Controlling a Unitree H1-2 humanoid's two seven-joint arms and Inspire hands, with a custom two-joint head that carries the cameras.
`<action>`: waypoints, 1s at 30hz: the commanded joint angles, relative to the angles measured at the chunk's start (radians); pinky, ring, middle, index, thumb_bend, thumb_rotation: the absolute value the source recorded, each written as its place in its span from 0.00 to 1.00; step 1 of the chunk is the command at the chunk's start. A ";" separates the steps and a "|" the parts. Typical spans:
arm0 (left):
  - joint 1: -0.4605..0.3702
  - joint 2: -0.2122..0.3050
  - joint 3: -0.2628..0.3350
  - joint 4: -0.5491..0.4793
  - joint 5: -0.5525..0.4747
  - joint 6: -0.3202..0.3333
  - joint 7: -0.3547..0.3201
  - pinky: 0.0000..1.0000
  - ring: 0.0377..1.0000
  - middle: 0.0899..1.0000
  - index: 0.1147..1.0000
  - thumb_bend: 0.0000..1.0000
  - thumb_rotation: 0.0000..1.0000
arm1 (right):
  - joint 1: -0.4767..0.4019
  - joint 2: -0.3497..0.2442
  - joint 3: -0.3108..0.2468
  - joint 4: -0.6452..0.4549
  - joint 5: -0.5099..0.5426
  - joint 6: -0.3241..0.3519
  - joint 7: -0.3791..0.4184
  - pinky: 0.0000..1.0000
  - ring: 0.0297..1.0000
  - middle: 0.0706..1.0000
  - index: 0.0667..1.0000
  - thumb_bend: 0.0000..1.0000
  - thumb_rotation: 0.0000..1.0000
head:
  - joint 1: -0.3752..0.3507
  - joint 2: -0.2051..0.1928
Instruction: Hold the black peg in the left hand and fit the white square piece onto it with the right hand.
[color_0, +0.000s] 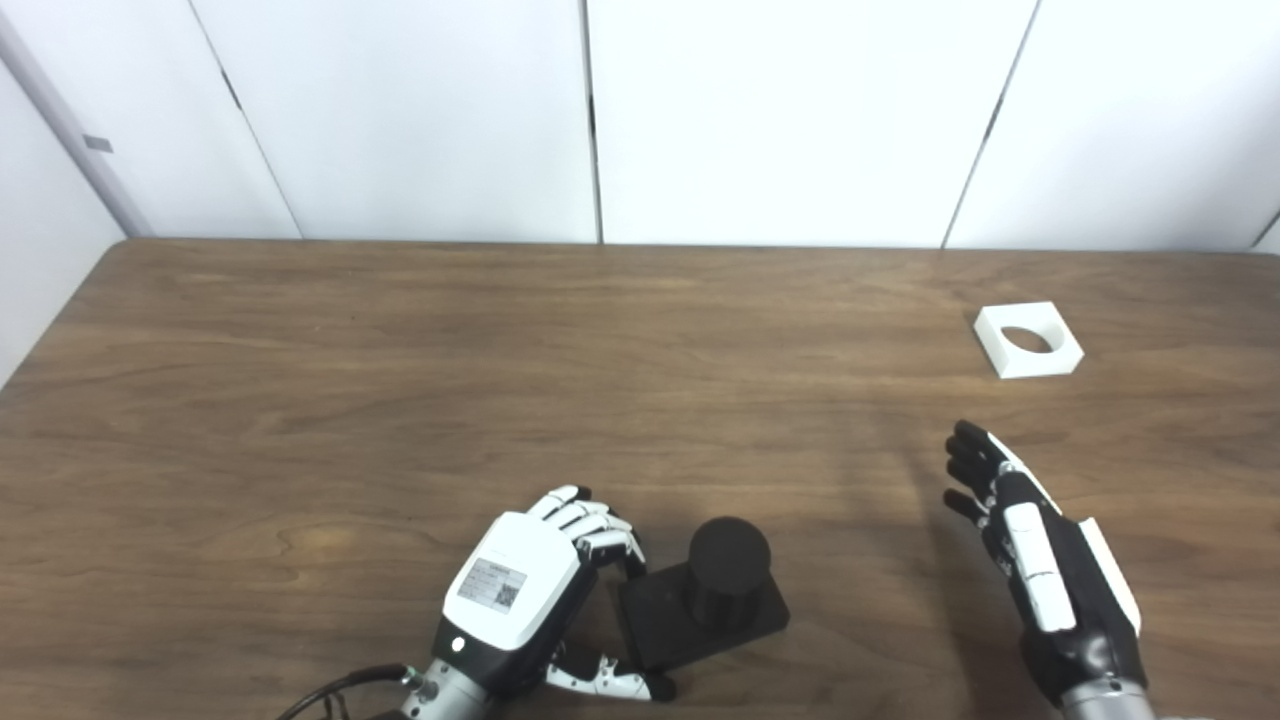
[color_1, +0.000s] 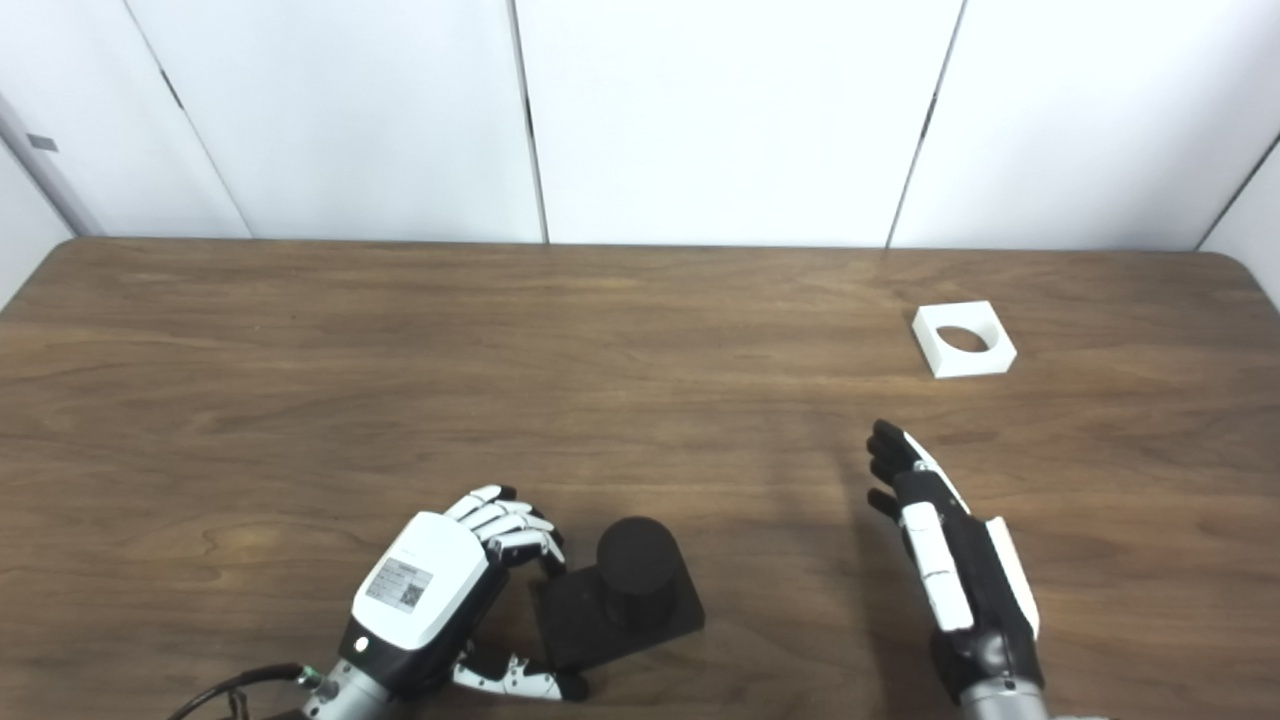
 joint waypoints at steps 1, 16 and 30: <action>0.002 0.028 0.013 0.046 0.022 0.012 -0.058 0.82 0.74 0.66 0.42 0.52 0.05 | -0.019 0.002 0.009 -0.074 -0.051 0.021 0.007 0.95 0.94 0.91 0.87 0.51 0.81 | -0.016 -0.001; 0.000 0.013 0.043 0.073 -0.059 -0.027 -0.071 0.78 0.73 0.66 0.42 0.52 0.05 | -0.349 -0.504 0.047 0.007 -0.531 0.224 0.291 0.91 0.99 0.92 0.77 0.72 0.16 | -0.127 -0.034; 0.006 0.005 0.057 0.082 -0.067 -0.046 -0.062 0.79 0.74 0.68 0.42 0.52 0.05 | -0.631 -0.591 0.174 0.413 -0.689 0.105 0.360 0.99 1.00 0.98 0.78 0.88 0.26 | -0.175 -0.048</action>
